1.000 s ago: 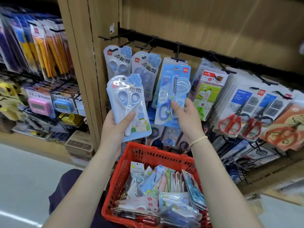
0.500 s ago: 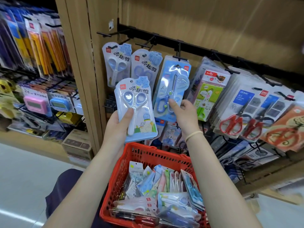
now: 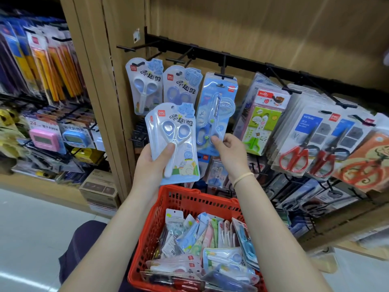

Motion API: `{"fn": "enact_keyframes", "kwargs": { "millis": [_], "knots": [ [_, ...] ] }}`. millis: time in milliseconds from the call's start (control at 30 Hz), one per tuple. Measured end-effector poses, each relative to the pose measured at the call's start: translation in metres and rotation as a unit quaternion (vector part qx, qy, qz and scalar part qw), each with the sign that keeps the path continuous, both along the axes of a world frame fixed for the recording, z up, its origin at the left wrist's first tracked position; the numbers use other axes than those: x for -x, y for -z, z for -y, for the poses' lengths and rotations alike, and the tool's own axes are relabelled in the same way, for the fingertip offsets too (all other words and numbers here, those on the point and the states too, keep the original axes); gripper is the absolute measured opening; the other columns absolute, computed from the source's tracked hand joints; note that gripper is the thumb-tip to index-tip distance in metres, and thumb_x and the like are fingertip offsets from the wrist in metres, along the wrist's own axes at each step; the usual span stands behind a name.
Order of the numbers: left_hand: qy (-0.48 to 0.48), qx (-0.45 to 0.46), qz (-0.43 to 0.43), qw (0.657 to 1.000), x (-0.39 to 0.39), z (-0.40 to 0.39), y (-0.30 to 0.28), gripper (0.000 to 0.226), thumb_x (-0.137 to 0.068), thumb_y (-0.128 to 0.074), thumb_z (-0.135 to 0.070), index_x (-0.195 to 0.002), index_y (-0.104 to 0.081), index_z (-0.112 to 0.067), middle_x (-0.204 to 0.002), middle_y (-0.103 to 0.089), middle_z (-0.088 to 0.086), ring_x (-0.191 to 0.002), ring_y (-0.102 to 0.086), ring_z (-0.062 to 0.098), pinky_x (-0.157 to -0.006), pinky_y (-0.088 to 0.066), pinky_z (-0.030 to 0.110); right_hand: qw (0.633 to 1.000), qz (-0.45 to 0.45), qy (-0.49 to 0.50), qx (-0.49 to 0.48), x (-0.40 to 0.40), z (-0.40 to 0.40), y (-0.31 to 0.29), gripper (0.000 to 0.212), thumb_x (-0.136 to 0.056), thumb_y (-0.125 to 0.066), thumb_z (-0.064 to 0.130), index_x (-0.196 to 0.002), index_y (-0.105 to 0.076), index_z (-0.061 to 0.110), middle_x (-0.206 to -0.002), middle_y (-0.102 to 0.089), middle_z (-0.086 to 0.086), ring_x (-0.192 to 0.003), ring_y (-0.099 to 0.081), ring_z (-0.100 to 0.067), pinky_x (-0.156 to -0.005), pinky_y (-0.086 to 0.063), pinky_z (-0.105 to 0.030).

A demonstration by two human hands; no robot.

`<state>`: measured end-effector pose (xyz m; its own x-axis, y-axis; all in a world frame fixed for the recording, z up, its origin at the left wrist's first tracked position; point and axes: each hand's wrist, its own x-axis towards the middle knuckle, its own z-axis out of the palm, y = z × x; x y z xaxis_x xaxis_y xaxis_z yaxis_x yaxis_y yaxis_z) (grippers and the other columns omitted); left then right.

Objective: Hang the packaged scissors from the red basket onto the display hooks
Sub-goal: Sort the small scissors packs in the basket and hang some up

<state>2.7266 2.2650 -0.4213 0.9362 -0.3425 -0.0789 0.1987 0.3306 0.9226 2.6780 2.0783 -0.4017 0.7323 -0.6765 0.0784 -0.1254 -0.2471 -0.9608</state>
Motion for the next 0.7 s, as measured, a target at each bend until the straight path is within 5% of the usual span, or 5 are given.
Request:
{"fn": "enact_keyframes", "kwargs": {
  "millis": [167, 267, 433, 600, 700],
  "knots": [
    [-0.008, -0.003, 0.008, 1.0, -0.004, 0.0, 0.002, 0.031, -0.097, -0.068, -0.026, -0.125, -0.064, -0.015, -0.112, -0.076, 0.004, -0.098, -0.075, 0.02, -0.071, -0.061, 0.029, 1.0, -0.009, 0.009, 0.012, -0.005, 0.002, 0.007, 0.044, -0.096, -0.067, 0.032, -0.102, -0.058, -0.011, -0.103, -0.062, -0.034, -0.097, -0.059, -0.049, -0.077, -0.055, -0.053],
    [-0.01, -0.005, 0.011, 1.0, -0.006, 0.001, 0.004, 0.033, -0.096, -0.069, -0.027, -0.127, -0.064, -0.016, -0.113, -0.076, 0.003, -0.1, -0.075, 0.02, -0.074, -0.061, 0.031, 0.999, -0.033, 0.038, -0.01, -0.008, 0.005, 0.006, 0.037, -0.093, -0.071, 0.036, -0.106, -0.06, 0.002, -0.105, -0.066, -0.021, -0.088, -0.067, -0.032, -0.08, -0.061, -0.045],
    [-0.011, 0.002, 0.039, 0.999, -0.01, 0.006, 0.002, 0.049, -0.084, -0.076, -0.033, -0.128, -0.063, -0.015, -0.117, -0.075, 0.005, -0.105, -0.074, 0.021, -0.082, -0.06, 0.037, 0.994, -0.063, 0.09, 0.006, -0.002, 0.006, 0.01, 0.049, -0.086, -0.077, 0.045, -0.114, -0.047, 0.018, -0.118, -0.054, -0.006, -0.107, -0.061, -0.025, -0.094, -0.055, -0.046],
    [-0.01, 0.015, 0.064, 0.998, -0.014, 0.017, -0.004, 0.051, -0.082, -0.084, -0.029, -0.125, -0.064, -0.011, -0.116, -0.075, 0.009, -0.104, -0.074, 0.026, -0.082, -0.06, 0.04, 0.997, -0.021, -0.063, -0.024, 0.014, -0.025, -0.013, 0.036, -0.096, -0.065, 0.041, -0.101, -0.064, 0.005, -0.087, -0.069, -0.012, -0.071, -0.067, -0.018, -0.055, -0.054, -0.027],
    [-0.002, 0.011, 0.073, 0.997, -0.015, 0.02, -0.009, 0.048, -0.079, -0.082, -0.035, -0.12, -0.065, -0.016, -0.114, -0.075, 0.008, -0.103, -0.074, 0.027, -0.086, -0.061, 0.045, 0.994, -0.023, -0.109, -0.016, 0.012, -0.04, -0.018, 0.032, -0.089, -0.077, 0.027, -0.107, -0.062, 0.005, -0.096, -0.074, -0.013, -0.084, -0.073, -0.025, -0.073, -0.061, -0.036]
  ]
}}
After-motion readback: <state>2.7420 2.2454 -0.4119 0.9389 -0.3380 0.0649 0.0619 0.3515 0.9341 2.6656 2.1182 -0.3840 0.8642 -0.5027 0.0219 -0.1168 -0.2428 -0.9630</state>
